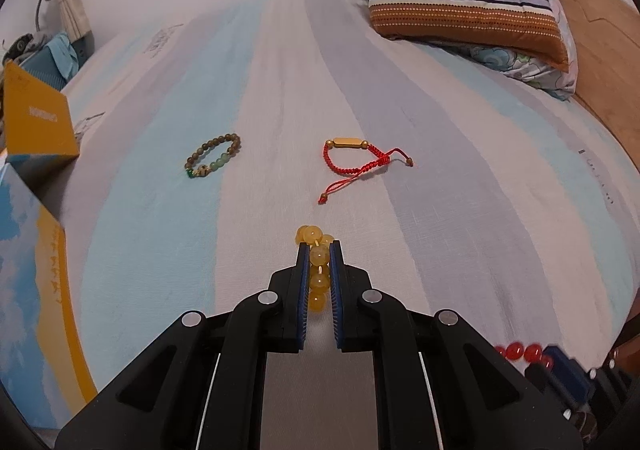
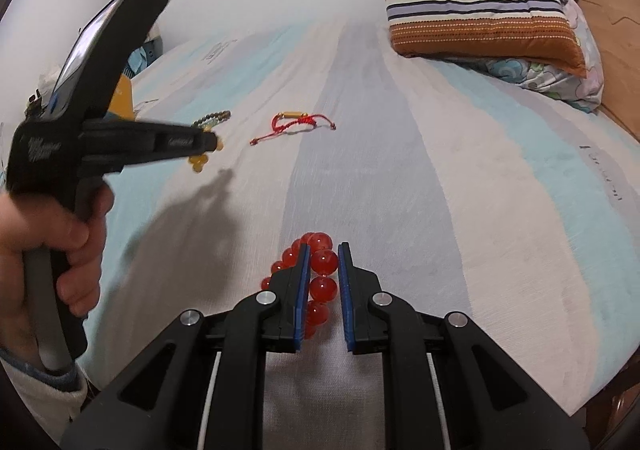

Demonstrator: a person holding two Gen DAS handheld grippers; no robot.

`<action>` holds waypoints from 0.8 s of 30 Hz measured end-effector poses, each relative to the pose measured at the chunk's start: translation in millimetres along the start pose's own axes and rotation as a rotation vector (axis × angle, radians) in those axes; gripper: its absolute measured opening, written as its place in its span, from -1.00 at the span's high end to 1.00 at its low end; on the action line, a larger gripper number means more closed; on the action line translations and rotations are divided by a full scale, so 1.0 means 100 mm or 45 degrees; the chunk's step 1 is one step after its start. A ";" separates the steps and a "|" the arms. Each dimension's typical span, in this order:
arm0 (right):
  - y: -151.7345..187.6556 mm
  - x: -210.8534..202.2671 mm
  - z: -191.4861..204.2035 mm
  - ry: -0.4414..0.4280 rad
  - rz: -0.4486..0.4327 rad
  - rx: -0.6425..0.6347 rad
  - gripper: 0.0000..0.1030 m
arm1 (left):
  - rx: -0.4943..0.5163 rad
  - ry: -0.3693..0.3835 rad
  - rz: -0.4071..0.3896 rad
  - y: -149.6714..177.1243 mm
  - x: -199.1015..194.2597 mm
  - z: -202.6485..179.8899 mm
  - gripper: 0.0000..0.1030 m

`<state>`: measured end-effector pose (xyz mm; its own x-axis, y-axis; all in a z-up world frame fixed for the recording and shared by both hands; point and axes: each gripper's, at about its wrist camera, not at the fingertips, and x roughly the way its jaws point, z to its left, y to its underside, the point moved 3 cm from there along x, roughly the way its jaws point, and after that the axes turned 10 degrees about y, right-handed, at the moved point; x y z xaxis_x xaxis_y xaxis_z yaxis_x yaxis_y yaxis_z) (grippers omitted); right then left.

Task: Organize jewelry
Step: 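Carry the amber beads and red bead bracelet with both tools into the white box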

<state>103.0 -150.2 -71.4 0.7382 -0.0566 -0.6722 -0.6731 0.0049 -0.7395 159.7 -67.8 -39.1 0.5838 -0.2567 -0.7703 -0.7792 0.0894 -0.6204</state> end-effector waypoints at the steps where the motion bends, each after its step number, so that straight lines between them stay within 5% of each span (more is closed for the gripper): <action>1: -0.02 -0.01 0.00 0.002 0.003 0.006 0.75 | -0.007 0.002 0.006 0.01 -0.03 0.01 0.83; 14: -0.45 -0.21 0.02 0.030 -0.004 0.041 0.75 | -0.039 -0.030 -0.013 0.13 -0.68 0.26 0.83; 24: -0.95 -0.58 0.48 -0.005 -0.054 -0.007 0.75 | -0.071 -0.095 -0.078 0.06 -1.26 0.67 0.83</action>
<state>126.0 -99.3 36.3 0.7665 -0.0527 -0.6401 -0.6412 -0.0032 -0.7674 96.7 30.1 44.3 0.6447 -0.1872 -0.7412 -0.7517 0.0214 -0.6592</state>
